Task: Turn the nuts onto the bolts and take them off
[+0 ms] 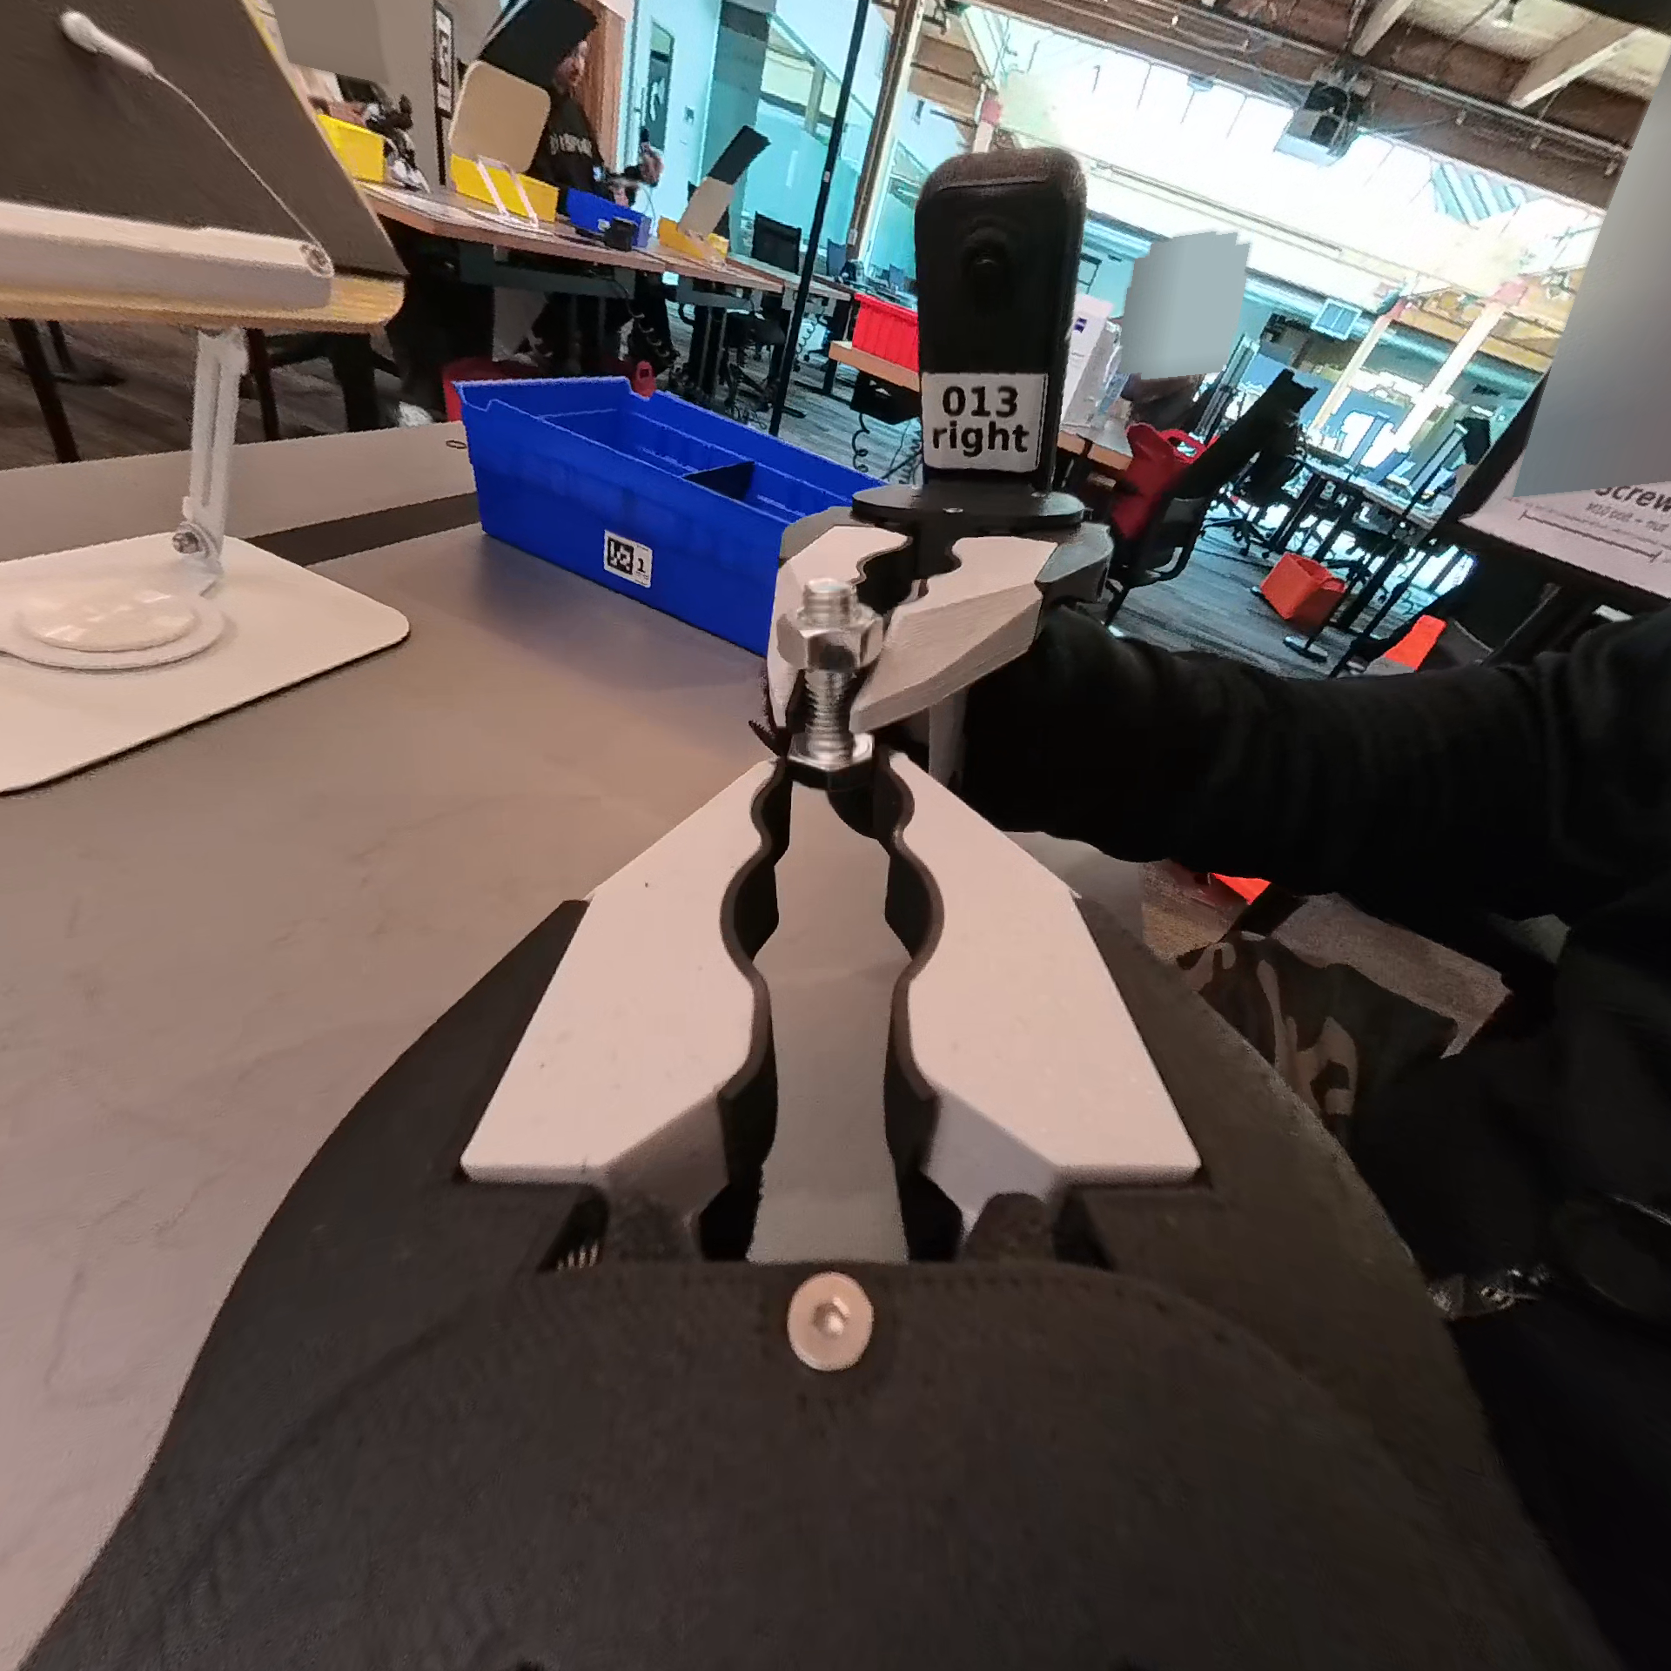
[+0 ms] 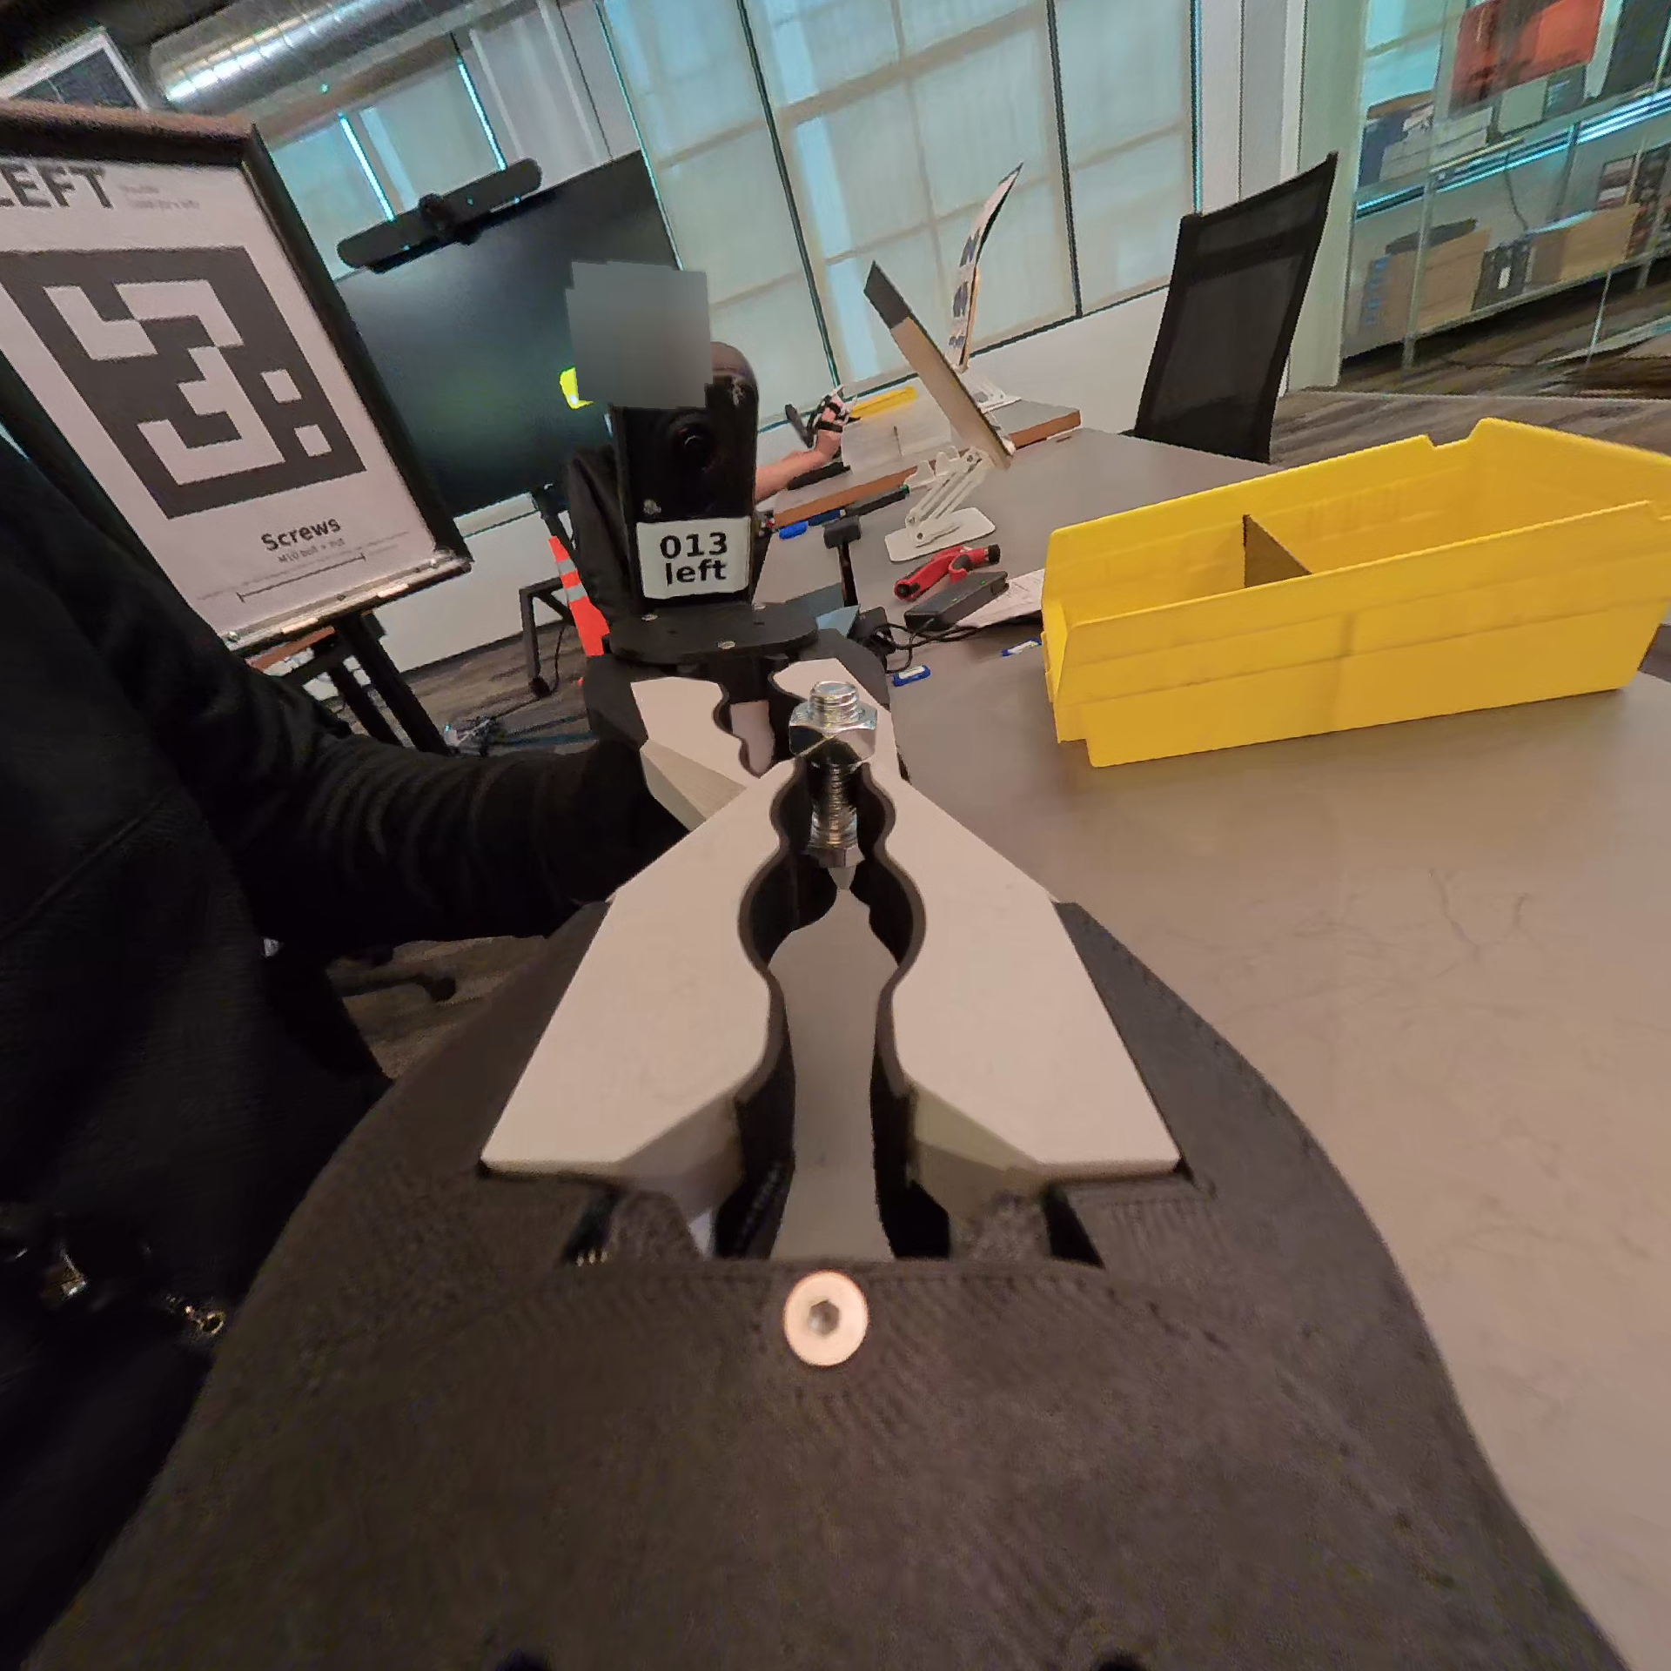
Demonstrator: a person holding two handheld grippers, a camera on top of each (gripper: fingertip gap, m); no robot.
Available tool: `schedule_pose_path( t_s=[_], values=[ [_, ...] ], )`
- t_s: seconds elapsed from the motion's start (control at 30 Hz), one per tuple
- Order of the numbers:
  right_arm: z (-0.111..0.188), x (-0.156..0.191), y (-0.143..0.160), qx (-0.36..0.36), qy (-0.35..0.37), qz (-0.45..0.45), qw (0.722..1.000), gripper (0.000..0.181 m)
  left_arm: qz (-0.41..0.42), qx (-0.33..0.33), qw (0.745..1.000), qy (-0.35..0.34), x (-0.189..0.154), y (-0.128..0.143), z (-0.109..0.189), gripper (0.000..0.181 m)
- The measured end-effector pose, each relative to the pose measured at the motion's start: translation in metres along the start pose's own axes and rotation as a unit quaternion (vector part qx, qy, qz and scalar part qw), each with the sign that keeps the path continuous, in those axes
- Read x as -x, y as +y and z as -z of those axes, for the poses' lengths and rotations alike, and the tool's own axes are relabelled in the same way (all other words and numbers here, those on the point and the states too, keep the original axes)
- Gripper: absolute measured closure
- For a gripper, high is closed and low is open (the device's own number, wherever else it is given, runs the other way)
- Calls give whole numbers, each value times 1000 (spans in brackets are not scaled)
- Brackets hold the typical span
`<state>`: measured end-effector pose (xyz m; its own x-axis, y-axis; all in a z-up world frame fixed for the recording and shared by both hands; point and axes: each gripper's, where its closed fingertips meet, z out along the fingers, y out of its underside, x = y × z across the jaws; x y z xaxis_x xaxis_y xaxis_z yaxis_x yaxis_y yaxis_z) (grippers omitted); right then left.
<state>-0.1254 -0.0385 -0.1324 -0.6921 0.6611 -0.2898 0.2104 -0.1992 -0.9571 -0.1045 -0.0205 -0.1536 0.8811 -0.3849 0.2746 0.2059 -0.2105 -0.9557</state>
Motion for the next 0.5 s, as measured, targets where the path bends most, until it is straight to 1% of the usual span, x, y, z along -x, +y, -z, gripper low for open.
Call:
schedule_pose_path(
  t_s=[0.07,0.13,0.2,0.23,0.3,0.37,0.4,0.43,0.5],
  values=[
    [8,-2,-7,-11,8,0,1000,174,1,-9,1000,-6,0,-5,0,157],
    [24,-9,-15,-12,36,15,999,174,10,-15,1000,-7,2,-7,1,153],
    [57,-25,-31,-12,88,34,995,174,7,-12,1000,-19,8,-5,4,155],
    [79,-36,-41,-15,120,39,992,174,8,-11,1000,-24,11,-5,7,161],
    [138,-67,-55,2,218,55,974,173,6,-17,999,-46,21,-6,14,181],
    [208,-100,-59,41,329,60,942,174,10,-7,998,-61,31,-3,21,181],
    [245,-116,-57,64,385,57,919,174,8,1,997,-80,40,-1,25,181],
    [282,-130,-53,91,437,54,893,174,0,8,995,-102,48,0,31,181],
    [347,-152,-35,145,514,29,845,173,-22,35,988,-149,66,3,43,181]
  ],
)
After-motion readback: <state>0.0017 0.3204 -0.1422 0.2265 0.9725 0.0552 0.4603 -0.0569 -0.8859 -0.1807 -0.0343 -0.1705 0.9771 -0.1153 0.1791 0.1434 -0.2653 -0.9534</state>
